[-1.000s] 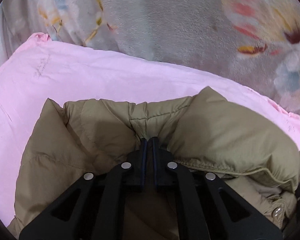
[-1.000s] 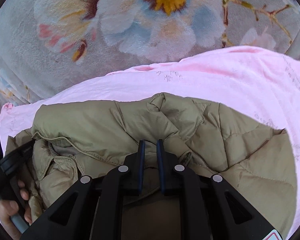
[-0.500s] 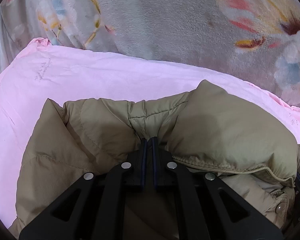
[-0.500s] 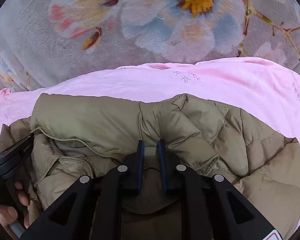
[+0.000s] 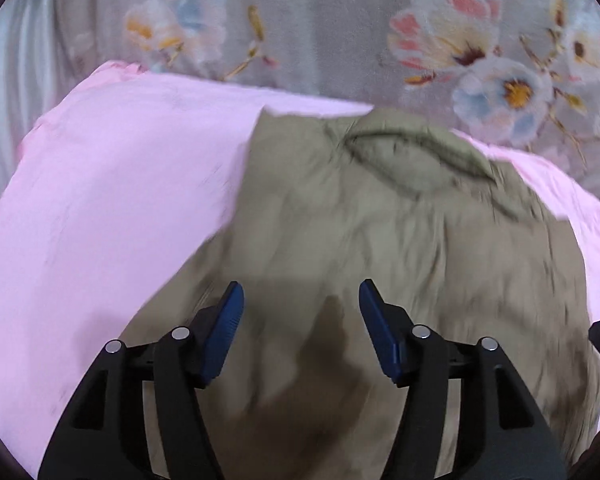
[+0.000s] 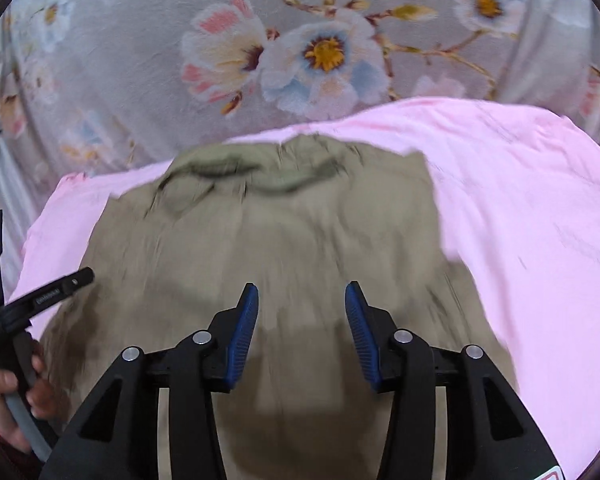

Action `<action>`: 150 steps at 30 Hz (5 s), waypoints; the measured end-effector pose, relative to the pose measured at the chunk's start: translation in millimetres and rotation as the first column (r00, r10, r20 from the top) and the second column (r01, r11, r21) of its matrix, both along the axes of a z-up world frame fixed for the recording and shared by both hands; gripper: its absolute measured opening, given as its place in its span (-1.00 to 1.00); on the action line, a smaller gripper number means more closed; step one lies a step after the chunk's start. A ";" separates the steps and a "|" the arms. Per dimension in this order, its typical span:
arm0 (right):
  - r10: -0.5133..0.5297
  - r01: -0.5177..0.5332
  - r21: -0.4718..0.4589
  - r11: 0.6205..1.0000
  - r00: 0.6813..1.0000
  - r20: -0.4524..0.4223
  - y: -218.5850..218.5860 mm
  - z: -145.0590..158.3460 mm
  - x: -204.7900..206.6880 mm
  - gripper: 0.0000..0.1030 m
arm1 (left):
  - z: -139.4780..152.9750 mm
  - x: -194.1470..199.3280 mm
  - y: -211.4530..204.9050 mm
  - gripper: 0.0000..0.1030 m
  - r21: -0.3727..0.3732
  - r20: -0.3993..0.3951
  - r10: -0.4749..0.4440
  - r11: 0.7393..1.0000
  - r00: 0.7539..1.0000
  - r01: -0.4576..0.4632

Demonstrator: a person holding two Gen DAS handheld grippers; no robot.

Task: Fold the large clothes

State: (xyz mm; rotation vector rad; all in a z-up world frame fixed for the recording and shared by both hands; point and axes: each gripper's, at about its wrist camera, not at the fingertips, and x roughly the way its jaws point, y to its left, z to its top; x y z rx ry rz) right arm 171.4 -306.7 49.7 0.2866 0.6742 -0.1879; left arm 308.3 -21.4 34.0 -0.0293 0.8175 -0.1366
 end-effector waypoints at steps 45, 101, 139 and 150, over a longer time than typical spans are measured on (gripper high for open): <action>0.249 -0.248 -0.031 0.968 0.951 0.182 55.3 69.8 -456.1 -0.90 | 127.6 -421.6 188.1 -0.83 -0.328 0.114 -0.186 0.920 0.976 0.214; -0.195 0.164 0.137 0.977 0.948 0.251 -28.9 52.2 -169.6 0.04 | 56.3 -140.7 101.9 0.67 0.082 0.173 0.053 0.994 0.984 -0.068; -0.023 0.046 0.144 0.989 0.988 -0.153 -4.7 -58.4 -35.5 -1.00 | -32.1 -53.3 12.6 -0.80 0.100 -0.118 -0.050 0.993 0.992 0.062; -0.031 0.052 0.136 0.989 0.988 -0.149 -2.5 -63.0 -31.6 -1.00 | -39.1 -52.1 4.2 -0.81 0.167 -0.094 -0.032 0.985 0.995 0.048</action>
